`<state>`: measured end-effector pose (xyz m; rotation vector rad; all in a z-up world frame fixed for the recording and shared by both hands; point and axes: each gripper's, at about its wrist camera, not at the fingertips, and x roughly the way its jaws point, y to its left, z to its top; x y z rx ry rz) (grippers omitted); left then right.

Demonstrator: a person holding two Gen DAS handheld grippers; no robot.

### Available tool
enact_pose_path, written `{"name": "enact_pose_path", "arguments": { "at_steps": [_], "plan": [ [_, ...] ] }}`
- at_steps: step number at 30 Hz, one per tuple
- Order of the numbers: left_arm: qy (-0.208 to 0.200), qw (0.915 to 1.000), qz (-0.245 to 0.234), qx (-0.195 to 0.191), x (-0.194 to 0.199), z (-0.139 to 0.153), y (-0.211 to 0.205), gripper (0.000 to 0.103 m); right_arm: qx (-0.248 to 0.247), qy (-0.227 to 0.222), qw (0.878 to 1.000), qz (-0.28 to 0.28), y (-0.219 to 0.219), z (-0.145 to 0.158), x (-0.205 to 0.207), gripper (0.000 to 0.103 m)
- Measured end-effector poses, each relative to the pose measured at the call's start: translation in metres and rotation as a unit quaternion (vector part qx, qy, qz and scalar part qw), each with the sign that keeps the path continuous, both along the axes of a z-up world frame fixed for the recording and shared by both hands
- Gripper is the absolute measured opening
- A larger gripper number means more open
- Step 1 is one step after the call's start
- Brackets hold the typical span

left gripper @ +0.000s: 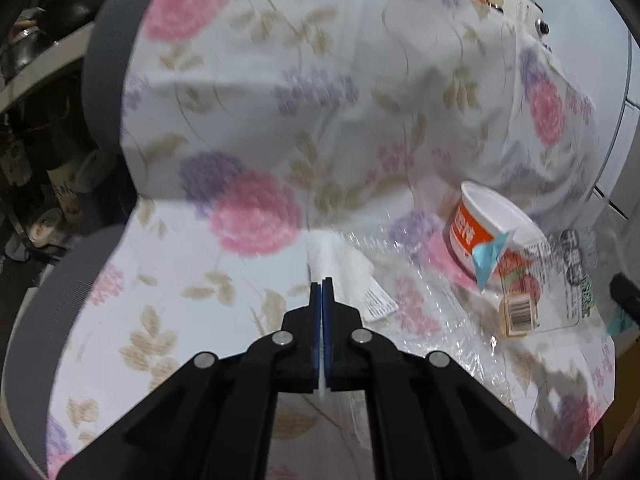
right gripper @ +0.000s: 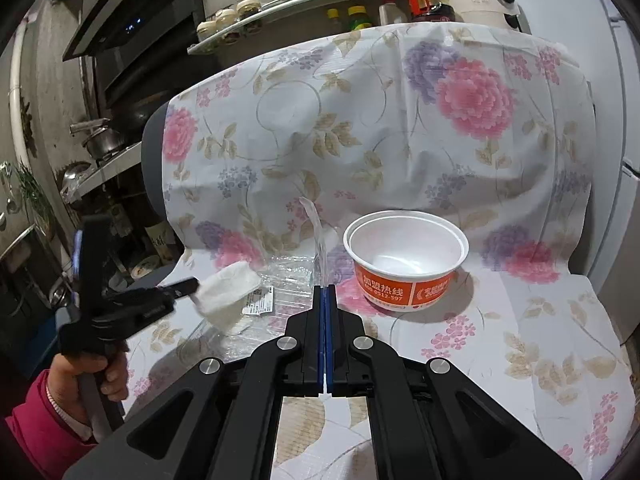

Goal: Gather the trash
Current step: 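Grasp the white tissue with the right tool while the left tool grasps the plastic wrapper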

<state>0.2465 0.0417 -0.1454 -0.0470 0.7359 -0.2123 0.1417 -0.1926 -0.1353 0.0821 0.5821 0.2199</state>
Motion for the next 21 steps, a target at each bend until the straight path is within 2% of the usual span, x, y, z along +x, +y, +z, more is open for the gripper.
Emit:
{"name": "enact_pose_path", "arguments": {
  "at_steps": [5, 10, 13, 16, 21],
  "plan": [
    [-0.035, 0.9992, 0.001, -0.017, -0.018, 0.032, 0.009, 0.0, 0.007, -0.009, 1.0, -0.006, -0.005, 0.007, -0.004, 0.0],
    [-0.086, 0.9956, -0.02, -0.032, -0.048, 0.076, 0.004, 0.0, 0.014, -0.021, 1.0, -0.015, -0.013, 0.02, -0.009, 0.0],
    [-0.103, 0.9931, -0.04, -0.037, -0.066, 0.093, -0.008, 0.0, 0.026, -0.027, 0.999, -0.018, -0.02, 0.029, -0.018, 0.0],
    [-0.103, 0.9908, -0.074, -0.047, -0.084, 0.097, -0.028, 0.0, 0.032, -0.024, 0.999, -0.023, -0.027, 0.035, -0.027, 0.0],
    [-0.085, 0.9841, -0.144, -0.059, -0.11, 0.081, -0.073, 0.0, 0.021, -0.018, 0.999, -0.047, -0.045, 0.034, -0.053, 0.0]
  ]
}}
